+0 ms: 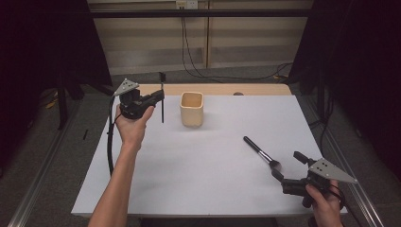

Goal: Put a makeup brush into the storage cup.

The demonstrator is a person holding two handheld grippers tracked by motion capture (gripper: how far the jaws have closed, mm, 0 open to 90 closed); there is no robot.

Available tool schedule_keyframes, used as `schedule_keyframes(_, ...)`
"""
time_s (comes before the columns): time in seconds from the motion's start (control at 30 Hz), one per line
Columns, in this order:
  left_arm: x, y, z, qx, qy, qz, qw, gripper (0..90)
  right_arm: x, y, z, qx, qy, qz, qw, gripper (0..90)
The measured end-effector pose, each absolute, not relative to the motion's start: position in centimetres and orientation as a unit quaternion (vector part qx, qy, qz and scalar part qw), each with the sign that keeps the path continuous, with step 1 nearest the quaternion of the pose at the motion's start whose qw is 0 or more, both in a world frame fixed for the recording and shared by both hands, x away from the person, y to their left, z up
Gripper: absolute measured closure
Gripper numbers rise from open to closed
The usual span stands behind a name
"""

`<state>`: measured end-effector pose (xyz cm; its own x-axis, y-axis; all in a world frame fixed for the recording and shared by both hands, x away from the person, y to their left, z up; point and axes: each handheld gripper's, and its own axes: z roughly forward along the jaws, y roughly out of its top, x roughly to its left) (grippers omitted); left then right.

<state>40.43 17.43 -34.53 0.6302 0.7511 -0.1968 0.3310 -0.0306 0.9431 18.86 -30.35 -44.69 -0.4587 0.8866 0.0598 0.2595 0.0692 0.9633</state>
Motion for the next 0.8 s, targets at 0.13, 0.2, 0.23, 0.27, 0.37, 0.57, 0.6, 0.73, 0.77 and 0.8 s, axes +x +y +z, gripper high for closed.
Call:
schedule_keyframes(0.13, 40.6, 16.8, -34.0, 0.691, 0.385, 0.181, 0.584, 85.9, 18.8, -30.5, -44.7, 0.426, 0.67, 0.531, 0.296, 0.0)
schedule_keyframes(0.2, 40.7, 16.3, -34.0, 0.691, 0.384, 0.177, 0.587, 86.0, 18.8, -30.5, -44.7, 0.428, 0.668, 0.532, 0.296, 0.0)
schedule_keyframes(0.23, 40.8, 16.1, -33.9, 0.691, 0.383, 0.176, 0.588, 86.0, 18.8, -30.5, -44.7, 0.428, 0.667, 0.532, 0.296, 0.0)
schedule_keyframes(0.27, 40.8, 15.9, -33.9, 0.69, 0.382, 0.175, 0.589, 86.0, 18.8, -30.5, -44.7, 0.428, 0.668, 0.532, 0.296, 0.0)
schedule_keyframes(0.37, 41.0, 15.3, -33.6, 0.69, 0.379, 0.175, 0.591, 85.9, 18.8, -30.5, -44.7, 0.428, 0.668, 0.533, 0.295, 0.0)
schedule_keyframes(0.57, 41.7, 14.1, -32.9, 0.693, 0.373, 0.171, 0.592, 86.0, 18.8, -30.5, -44.7, 0.428, 0.667, 0.533, 0.296, 0.0)
schedule_keyframes(0.6, 41.9, 13.8, -32.8, 0.695, 0.373, 0.171, 0.591, 86.0, 18.8, -30.5, -44.7, 0.427, 0.668, 0.533, 0.295, 0.0)
schedule_keyframes(0.73, 42.3, 13.3, -32.6, 0.693, 0.372, 0.17, 0.594, 86.0, 18.7, -30.5, -44.7, 0.428, 0.668, 0.534, 0.294, 0.0)
schedule_keyframes(0.77, 42.3, 13.2, -32.5, 0.692, 0.37, 0.17, 0.595, 86.0, 18.7, -30.5, -44.7, 0.429, 0.667, 0.534, 0.294, 0.0)
schedule_keyframes(0.8, 42.4, 13.0, -32.5, 0.693, 0.369, 0.172, 0.595, 86.0, 18.7, -30.5, -44.7, 0.429, 0.666, 0.534, 0.294, 0.0)
